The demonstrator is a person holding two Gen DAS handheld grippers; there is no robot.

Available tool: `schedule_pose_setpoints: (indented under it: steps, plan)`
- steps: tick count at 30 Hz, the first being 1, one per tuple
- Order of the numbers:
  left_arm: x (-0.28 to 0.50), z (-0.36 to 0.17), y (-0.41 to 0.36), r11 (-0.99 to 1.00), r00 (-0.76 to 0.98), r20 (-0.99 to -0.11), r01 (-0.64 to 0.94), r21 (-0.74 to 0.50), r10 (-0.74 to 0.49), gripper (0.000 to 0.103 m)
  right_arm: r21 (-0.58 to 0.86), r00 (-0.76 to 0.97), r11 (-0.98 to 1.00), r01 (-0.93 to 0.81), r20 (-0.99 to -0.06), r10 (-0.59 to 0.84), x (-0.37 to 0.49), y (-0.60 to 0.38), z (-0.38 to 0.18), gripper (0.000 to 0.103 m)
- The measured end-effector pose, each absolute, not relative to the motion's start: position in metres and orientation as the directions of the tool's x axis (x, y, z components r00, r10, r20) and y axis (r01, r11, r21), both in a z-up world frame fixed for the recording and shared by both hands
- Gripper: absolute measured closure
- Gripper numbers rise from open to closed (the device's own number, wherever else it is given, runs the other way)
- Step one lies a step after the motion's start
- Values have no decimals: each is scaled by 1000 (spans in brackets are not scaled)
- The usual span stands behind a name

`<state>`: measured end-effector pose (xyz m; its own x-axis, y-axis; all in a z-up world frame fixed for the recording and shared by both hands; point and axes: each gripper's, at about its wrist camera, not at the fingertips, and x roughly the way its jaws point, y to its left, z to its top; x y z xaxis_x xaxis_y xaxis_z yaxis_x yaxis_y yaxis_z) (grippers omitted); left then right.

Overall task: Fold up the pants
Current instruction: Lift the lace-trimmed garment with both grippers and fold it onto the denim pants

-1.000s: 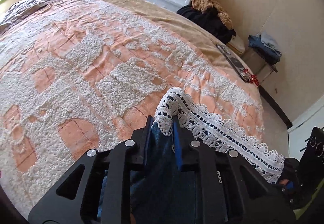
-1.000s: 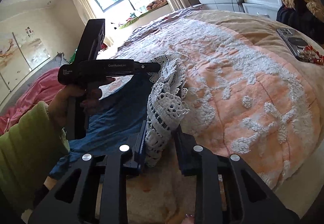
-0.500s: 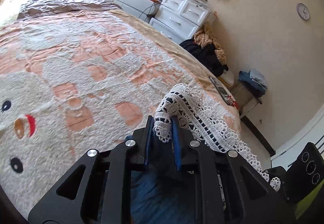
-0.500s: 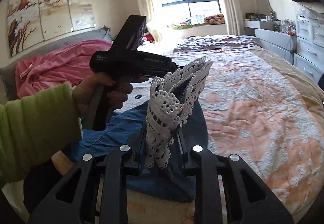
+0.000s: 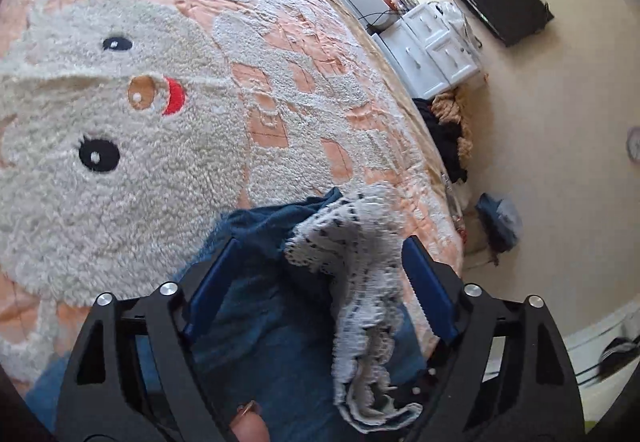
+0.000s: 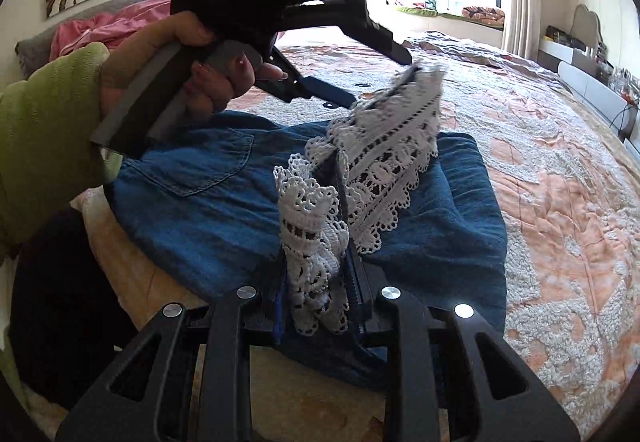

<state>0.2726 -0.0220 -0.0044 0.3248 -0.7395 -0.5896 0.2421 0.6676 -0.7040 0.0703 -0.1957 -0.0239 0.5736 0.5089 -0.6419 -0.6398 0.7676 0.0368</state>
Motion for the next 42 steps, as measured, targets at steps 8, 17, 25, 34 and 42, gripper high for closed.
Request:
schedule_pose_setpoints:
  steps: [8,17,25,34,42]
  plan:
    - [264,-22,-33,696,305,-631,202,-689,-713,34,-14,562,714,-700,-628,538,54,-184,-28,76]
    - [269,-11,-35,761,394,-657,231,-606,-643,90,-40,593,721,-692,-602,535,54,-178,-23,71]
    - [268,-39,-13,779,383,-693,133,-613,-611,80,-11,542,670,-742,-598,590,47,-171,-21,54]
    - [245,-7,-4,834,463,-705,170,-525,-538,59,122,492,613,-781,-484,724,42,-217,0,45]
    - [213,2,-4,845,497,-694,185,-501,-520,57,103,455,597,-795,-548,701,47,-191,-9,45]
